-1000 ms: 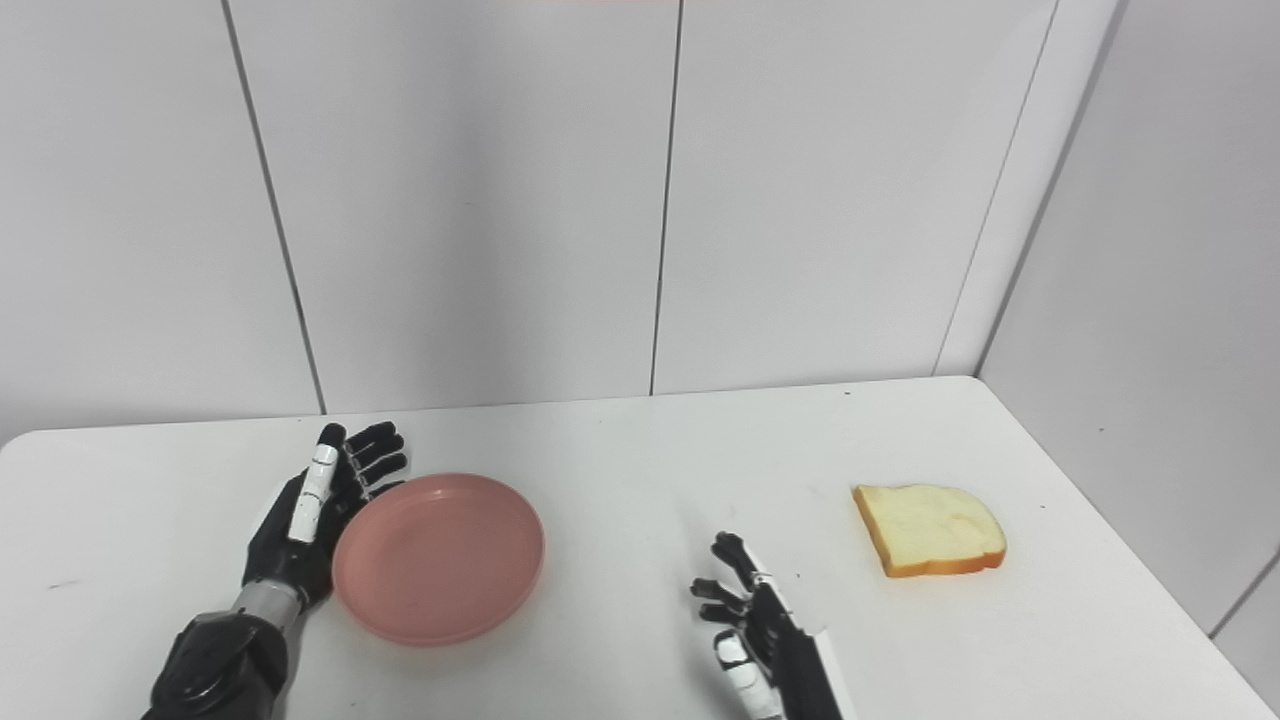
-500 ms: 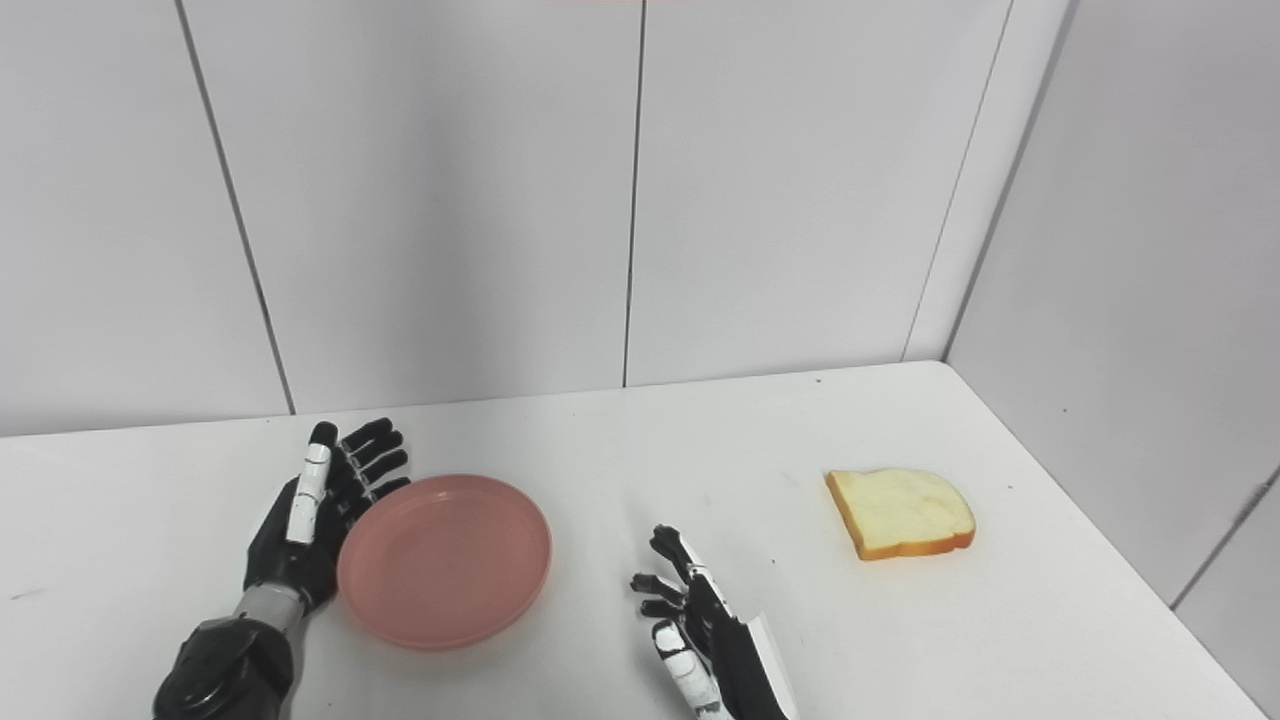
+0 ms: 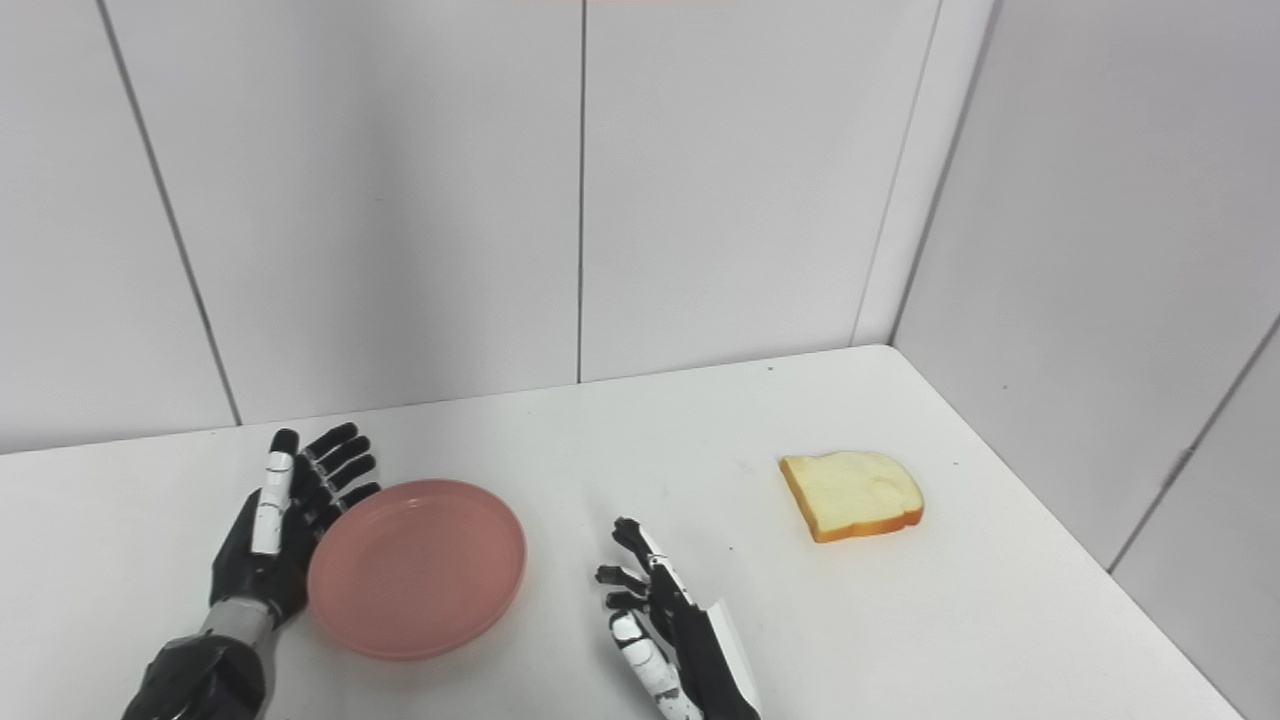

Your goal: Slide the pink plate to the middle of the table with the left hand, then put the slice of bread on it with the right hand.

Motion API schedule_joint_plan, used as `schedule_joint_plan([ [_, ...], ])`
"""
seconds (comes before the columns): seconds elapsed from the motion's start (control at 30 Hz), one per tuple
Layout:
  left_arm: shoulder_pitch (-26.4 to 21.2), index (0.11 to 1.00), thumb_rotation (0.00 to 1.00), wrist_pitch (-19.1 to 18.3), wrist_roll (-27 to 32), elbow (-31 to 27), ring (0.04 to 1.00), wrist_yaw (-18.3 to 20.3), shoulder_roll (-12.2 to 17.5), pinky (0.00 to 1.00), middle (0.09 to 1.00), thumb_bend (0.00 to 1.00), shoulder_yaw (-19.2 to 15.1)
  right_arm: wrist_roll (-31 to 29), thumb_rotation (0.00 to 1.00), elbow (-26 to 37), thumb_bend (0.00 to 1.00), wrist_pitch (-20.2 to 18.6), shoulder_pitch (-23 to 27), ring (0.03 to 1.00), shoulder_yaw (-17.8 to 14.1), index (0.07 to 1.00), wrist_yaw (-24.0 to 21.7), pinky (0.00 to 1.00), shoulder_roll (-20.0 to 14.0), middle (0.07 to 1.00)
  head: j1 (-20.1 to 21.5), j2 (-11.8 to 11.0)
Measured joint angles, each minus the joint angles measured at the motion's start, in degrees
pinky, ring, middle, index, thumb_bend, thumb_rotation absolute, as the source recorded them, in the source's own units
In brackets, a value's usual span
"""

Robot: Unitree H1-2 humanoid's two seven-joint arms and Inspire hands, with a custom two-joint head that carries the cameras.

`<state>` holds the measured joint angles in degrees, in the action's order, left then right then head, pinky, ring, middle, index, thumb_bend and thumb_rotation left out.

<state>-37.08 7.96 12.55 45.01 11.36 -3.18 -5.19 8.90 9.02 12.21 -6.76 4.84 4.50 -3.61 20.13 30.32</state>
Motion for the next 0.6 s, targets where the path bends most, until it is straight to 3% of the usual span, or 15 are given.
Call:
schedule_joint_plan([
  [0.13,-0.2,0.724,0.84,0.1,0.0,0.2,0.829,0.4,-0.3,0.75,0.806,0.83,0.0,0.0,0.98,1.6,0.81,-0.2,-0.5,0.802,-0.4,0.897,1.3,0.74,0.3,0.828,0.8,0.0],
  [0.3,-1.3,0.719,0.84,0.8,0.0,2.0,0.833,0.9,-0.1,0.77,0.801,0.84,-0.1,0.1,0.94,5.1,0.84,-1.3,-0.5,0.822,-2.2,0.912,1.1,0.77,-0.4,0.837,0.4,0.0],
  [0.4,-1.6,0.726,0.86,1.6,0.0,2.9,0.831,0.9,-0.1,0.76,0.803,0.80,-0.3,-0.2,0.92,8.3,0.82,-3.4,0.0,0.830,-5.7,0.919,0.6,0.76,-2.8,0.866,0.9,-0.4],
  [0.6,-2.0,0.733,0.87,2.5,-0.1,3.9,0.833,0.8,-0.1,0.75,0.808,0.79,-0.3,0.4,0.95,9.2,0.87,-8.4,2.7,0.852,-11.1,0.903,-2.8,0.76,-11.7,0.878,1.2,-0.6],
])
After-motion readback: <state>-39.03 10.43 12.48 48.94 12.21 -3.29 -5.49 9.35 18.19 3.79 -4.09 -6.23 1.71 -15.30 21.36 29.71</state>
